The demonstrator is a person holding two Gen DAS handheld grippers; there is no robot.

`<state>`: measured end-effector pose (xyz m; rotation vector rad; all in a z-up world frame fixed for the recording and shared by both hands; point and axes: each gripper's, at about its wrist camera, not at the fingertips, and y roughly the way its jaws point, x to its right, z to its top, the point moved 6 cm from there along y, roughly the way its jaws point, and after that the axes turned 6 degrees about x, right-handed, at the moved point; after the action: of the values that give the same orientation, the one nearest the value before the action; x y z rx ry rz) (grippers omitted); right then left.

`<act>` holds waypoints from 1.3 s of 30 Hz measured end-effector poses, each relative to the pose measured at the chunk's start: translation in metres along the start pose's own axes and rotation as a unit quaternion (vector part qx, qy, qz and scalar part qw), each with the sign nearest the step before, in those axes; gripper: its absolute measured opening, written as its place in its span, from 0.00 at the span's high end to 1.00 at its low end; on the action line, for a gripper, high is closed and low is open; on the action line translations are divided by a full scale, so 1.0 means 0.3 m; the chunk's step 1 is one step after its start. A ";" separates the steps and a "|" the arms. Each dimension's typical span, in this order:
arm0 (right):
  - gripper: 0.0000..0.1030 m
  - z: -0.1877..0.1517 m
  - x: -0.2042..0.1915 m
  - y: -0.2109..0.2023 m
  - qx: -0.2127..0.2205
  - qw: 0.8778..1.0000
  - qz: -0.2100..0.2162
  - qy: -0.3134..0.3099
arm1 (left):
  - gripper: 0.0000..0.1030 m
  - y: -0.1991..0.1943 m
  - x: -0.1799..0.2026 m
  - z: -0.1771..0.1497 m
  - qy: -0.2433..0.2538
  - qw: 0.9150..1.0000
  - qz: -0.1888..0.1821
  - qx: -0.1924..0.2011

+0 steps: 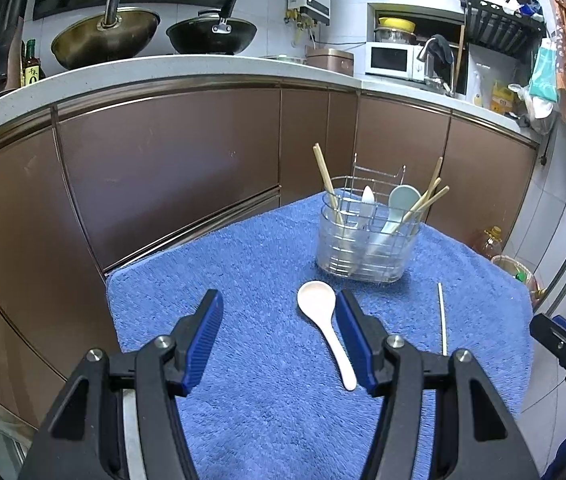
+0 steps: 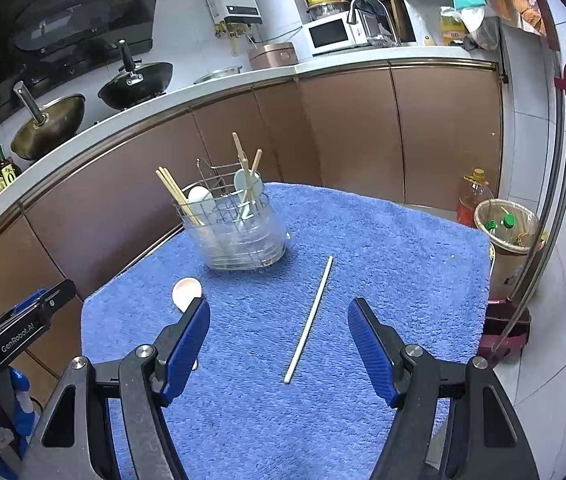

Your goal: Organize utensils

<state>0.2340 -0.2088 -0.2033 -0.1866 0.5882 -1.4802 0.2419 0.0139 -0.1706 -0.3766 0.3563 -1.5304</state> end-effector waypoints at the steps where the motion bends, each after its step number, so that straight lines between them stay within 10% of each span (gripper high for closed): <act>1: 0.33 -0.002 0.004 0.009 -0.002 1.000 -0.001 0.000 | 0.45 0.008 0.000 -0.001 0.001 1.000 0.000 -0.002; 39: 0.33 -0.072 0.124 0.268 -0.072 0.997 -0.012 0.010 | 0.45 0.300 0.034 -0.085 0.020 0.997 0.013 -0.075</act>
<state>0.2936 -0.2313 -0.2686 -0.2923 0.7126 -1.4655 0.3109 0.0038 -0.2340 -0.4573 0.5071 -1.4918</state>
